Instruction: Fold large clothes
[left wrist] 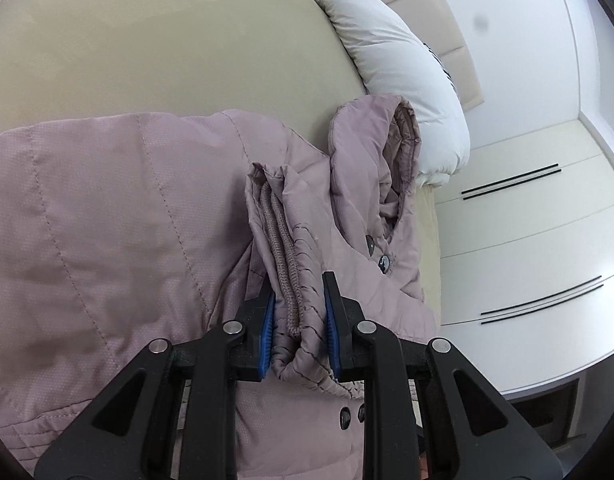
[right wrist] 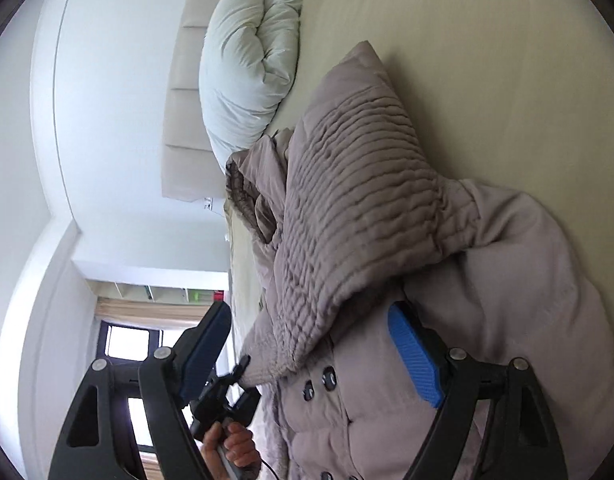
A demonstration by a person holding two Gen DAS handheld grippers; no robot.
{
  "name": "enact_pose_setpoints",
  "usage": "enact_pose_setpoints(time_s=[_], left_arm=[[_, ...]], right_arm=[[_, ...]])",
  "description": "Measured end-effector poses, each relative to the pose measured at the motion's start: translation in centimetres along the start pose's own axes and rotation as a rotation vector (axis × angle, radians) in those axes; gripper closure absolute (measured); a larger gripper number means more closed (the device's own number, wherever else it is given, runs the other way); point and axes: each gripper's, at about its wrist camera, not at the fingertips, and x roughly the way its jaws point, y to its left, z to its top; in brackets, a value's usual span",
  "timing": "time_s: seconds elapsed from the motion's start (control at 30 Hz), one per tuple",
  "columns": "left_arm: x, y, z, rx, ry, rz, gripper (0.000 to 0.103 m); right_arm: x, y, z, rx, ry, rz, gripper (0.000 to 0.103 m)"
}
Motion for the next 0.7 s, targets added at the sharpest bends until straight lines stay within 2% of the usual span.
enact_pose_setpoints(time_s=[0.03,0.1,0.17,0.23,0.3,0.37,0.43,0.5,0.6,0.63,0.7], left_arm=[[-0.6,0.0,-0.1,0.003,-0.004,0.007,0.083],[-1.1,0.4,-0.3,0.002,-0.006,0.018,0.083],[-0.8,0.6,-0.7,-0.001,0.014,0.017,0.083],[-0.5,0.6,-1.2,0.011,0.031,0.027,0.083],[0.1,0.6,-1.6,0.011,0.032,0.034,0.083],[0.7,0.5,-1.9,0.020,0.043,0.040,0.083],[0.9,0.3,-2.2,0.038,0.050,0.047,0.083],[1.1,0.4,-2.2,0.041,0.053,0.048,0.083],[1.4,0.5,-2.3,0.042,0.056,0.054,0.083],[1.4,0.4,-2.4,0.049,0.055,0.061,0.083],[1.5,0.1,-2.6,0.067,0.055,0.073,0.083]], right_arm=[[0.3,-0.2,0.8,0.019,-0.019,0.014,0.019],[0.2,-0.6,2.7,0.024,-0.104,-0.022,0.024],[-1.1,-1.9,4.8,0.088,-0.190,0.010,0.029],[-1.8,-4.0,6.2,0.175,-0.183,0.063,0.040],[-2.3,-4.9,6.5,0.190,-0.150,0.102,0.045],[-3.4,-4.5,5.8,0.150,-0.146,0.074,0.043],[-4.5,-3.0,4.7,0.095,-0.143,0.019,0.026],[-5.5,-0.8,3.5,0.049,-0.146,-0.016,0.022],[-6.1,3.7,3.2,-0.091,-0.145,-0.028,0.019],[-5.7,5.3,3.4,-0.133,-0.147,-0.022,0.015],[-3.7,7.8,3.9,-0.224,-0.113,-0.009,0.013]])
